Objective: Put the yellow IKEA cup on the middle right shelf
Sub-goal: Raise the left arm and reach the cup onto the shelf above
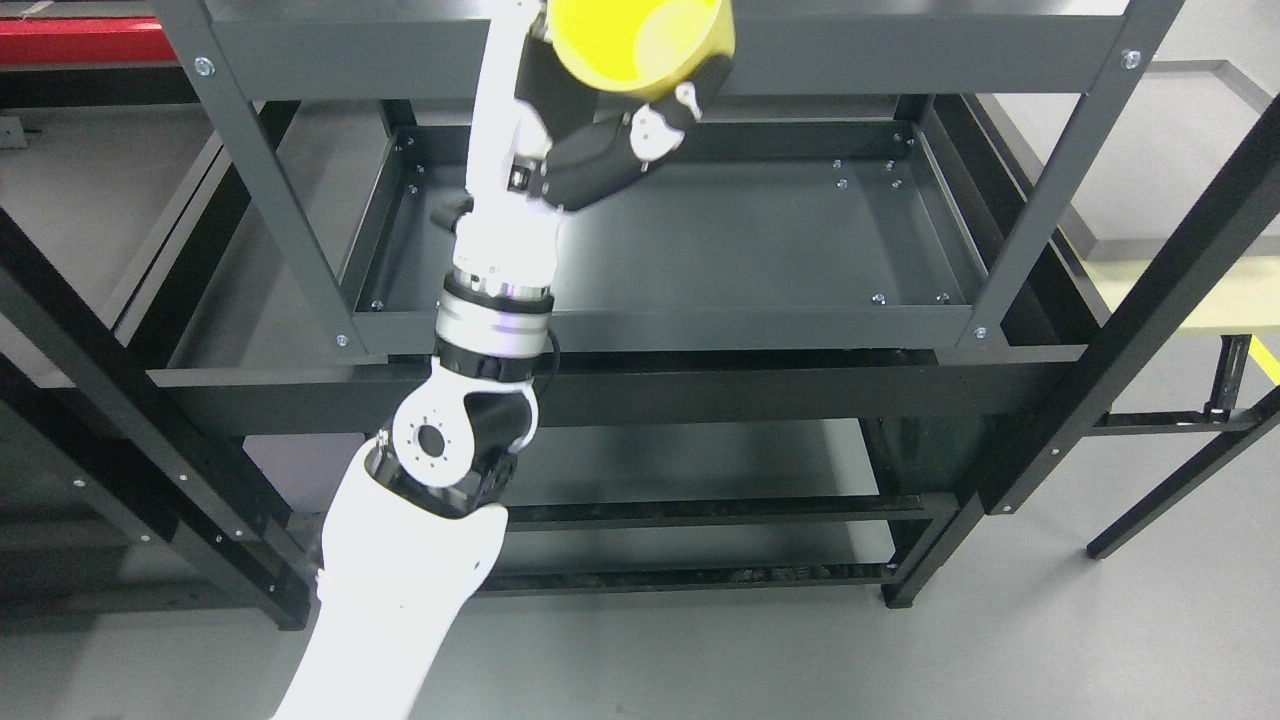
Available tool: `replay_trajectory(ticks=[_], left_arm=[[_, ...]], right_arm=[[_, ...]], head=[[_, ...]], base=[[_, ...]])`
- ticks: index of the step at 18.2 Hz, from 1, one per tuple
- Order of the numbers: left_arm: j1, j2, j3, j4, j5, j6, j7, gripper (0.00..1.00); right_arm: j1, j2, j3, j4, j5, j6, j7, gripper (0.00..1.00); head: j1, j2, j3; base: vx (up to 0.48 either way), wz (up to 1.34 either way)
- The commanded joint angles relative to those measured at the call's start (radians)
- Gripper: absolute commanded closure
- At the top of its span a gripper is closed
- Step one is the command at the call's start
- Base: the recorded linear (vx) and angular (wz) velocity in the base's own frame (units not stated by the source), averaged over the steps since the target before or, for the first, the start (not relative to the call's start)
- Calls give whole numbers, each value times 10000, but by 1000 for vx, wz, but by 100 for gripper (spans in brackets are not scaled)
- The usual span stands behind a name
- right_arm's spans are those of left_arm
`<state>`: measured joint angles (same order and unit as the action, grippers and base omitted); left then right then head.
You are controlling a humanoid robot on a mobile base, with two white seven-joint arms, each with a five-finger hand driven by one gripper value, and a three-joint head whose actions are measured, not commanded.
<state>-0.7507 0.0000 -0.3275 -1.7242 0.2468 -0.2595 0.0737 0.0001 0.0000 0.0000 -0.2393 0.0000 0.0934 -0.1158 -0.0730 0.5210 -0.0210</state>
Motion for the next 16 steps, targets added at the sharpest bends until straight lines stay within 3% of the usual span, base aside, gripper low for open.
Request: replay_trajectory(ticks=[1, 8, 12, 16], left_arm=[[-1786, 174, -84, -291, 323, 1730, 518, 100], [-4011, 174, -712, 304, 3724, 6301, 2465, 100], [-4962, 174, -852, 1576, 5535, 7959, 2561, 100], [-5302, 174, -1341, 2178, 6947, 8698, 3004, 100]], right_arm=[[137, -175, 169, 0, -245, 2, -7, 1], [137, -175, 169, 0, -245, 2, -7, 1], [137, -175, 169, 0, -245, 2, -7, 1], [137, -175, 169, 0, -245, 2, -7, 1]], head=[[0, 0, 0], [0, 0, 0], [0, 0, 0], [0, 0, 0]], base=[[113, 7], [132, 145], [184, 285], [144, 164]])
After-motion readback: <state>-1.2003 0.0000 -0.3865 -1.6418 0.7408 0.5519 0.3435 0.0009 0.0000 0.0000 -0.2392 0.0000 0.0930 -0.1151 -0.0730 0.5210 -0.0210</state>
